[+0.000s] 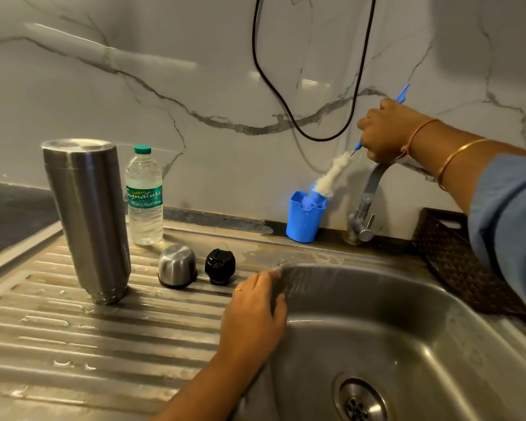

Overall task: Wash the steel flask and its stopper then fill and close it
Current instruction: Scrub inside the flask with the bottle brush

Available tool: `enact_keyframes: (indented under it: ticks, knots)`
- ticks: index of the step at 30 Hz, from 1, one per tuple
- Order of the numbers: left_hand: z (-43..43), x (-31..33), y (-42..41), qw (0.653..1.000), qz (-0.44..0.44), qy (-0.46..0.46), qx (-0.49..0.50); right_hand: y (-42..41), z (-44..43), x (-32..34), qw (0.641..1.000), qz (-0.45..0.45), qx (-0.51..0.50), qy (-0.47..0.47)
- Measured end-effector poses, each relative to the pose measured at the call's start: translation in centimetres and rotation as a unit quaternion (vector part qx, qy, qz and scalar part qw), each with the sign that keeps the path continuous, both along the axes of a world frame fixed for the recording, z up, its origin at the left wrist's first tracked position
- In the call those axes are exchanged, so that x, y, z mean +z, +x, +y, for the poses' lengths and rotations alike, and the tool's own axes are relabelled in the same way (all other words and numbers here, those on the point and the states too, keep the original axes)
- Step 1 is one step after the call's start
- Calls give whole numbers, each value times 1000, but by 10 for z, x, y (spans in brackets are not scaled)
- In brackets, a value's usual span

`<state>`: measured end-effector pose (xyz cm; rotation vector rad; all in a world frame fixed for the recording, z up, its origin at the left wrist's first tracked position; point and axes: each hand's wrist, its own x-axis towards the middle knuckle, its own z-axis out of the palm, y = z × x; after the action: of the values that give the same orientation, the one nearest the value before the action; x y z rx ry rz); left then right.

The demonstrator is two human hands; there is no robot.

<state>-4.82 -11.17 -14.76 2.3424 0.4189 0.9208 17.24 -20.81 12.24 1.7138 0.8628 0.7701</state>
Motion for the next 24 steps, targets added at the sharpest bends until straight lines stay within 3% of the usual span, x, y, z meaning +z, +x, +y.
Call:
enact_keyframes:
  ticks: [8,16,24]
  knots:
    - [-3,8,-5,1000,22,4,8,-45,-22,11,993,87,-78,-11]
    - [1,13,-13,999,44,19,17,-65,-49,21,941,280,-153,111]
    - [5,13,-18,999,35,4,36,-78,-72,14,930,269,-124,219]
